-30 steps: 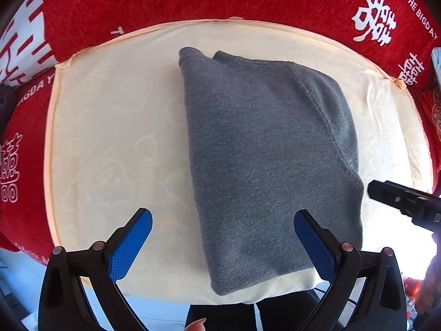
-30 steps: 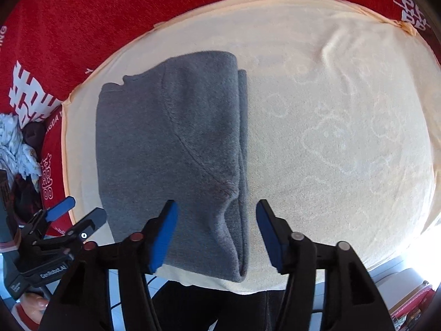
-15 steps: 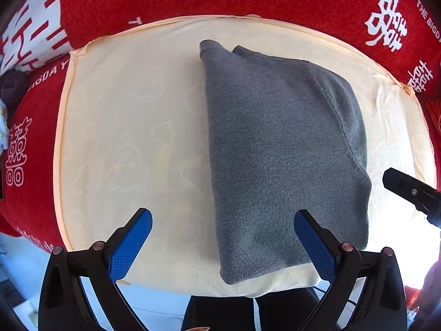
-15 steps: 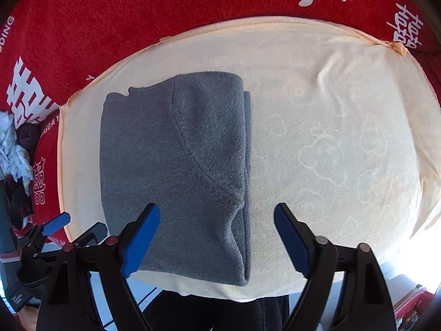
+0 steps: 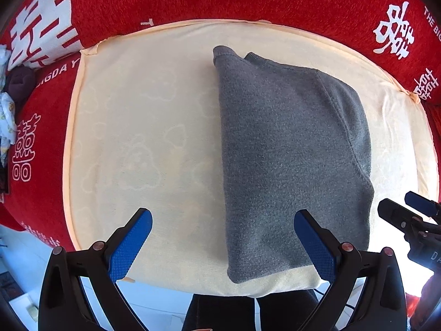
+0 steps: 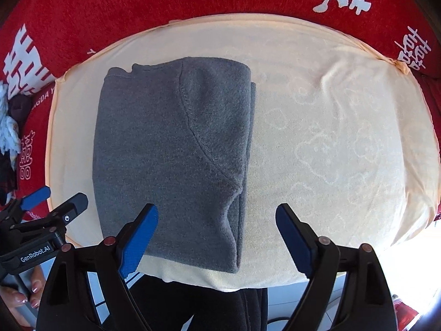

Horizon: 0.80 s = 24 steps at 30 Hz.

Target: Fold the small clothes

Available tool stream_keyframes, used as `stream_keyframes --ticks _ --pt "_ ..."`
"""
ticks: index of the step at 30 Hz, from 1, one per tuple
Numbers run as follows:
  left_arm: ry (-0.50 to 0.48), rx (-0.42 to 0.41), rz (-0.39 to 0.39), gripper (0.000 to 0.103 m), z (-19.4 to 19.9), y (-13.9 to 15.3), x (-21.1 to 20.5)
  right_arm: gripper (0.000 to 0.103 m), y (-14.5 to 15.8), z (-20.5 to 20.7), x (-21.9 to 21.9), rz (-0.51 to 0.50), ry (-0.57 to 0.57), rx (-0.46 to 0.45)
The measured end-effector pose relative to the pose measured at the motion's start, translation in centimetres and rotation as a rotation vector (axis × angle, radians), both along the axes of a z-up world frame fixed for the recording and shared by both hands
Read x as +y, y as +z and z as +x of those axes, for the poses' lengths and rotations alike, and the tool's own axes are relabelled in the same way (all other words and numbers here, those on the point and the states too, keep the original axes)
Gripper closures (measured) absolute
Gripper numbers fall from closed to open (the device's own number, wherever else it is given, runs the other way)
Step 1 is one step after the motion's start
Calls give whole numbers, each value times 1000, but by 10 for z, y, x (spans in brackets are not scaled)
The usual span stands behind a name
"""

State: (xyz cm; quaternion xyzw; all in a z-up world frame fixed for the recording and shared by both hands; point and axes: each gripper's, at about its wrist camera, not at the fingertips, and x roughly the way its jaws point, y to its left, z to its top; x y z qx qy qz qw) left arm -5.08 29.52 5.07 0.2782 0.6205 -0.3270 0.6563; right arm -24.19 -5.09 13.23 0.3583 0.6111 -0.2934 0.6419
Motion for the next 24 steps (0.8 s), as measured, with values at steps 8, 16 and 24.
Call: stream_keyframes --ticks 8,16,24 --pt "33 14 14 0 4 -4 2 14 -6 -7 -3 29 -45 11" --pt "29 12 21 0 3 -6 2 14 -8 -10 -3 37 -54 13" --pt "14 7 25 0 3 -7 2 14 -9 -9 -3 38 -59 17"
